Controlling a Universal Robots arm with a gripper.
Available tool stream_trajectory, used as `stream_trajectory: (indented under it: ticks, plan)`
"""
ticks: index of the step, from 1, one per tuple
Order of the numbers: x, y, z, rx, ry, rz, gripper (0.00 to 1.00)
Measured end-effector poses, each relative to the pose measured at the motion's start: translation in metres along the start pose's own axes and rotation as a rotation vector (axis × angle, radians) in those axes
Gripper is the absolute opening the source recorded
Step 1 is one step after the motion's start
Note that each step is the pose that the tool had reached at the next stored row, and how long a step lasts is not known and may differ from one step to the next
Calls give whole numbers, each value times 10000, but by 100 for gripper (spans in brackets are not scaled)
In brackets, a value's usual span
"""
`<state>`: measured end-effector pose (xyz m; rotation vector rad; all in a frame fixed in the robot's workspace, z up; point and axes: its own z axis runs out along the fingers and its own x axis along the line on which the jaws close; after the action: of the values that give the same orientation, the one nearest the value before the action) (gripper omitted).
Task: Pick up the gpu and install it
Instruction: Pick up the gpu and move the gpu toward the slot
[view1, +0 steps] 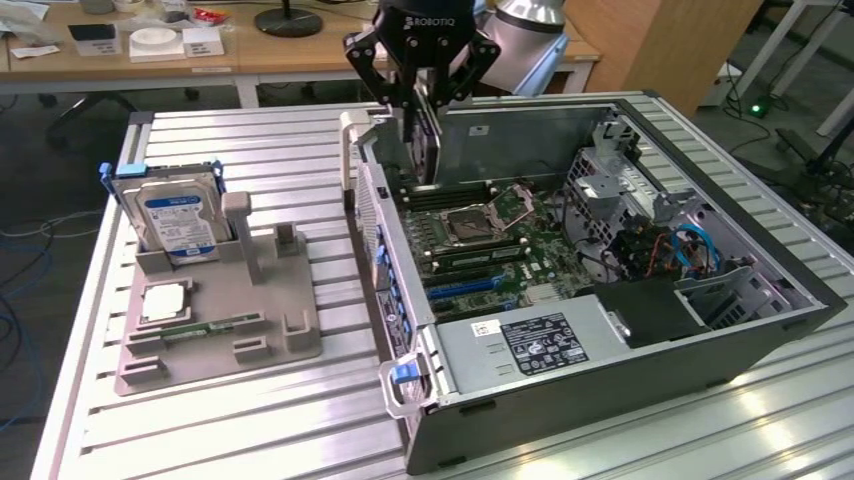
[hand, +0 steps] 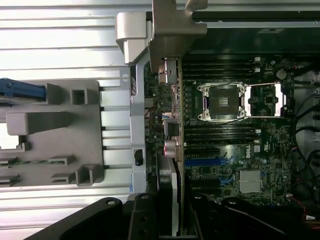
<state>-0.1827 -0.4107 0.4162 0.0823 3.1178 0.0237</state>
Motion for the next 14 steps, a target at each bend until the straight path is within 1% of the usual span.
stream_trajectory:
  ticks: [6,14]
  plan:
    - [-67,3,2,0,0,-1,28]
    - [-190,10,5,0,0,1,28]
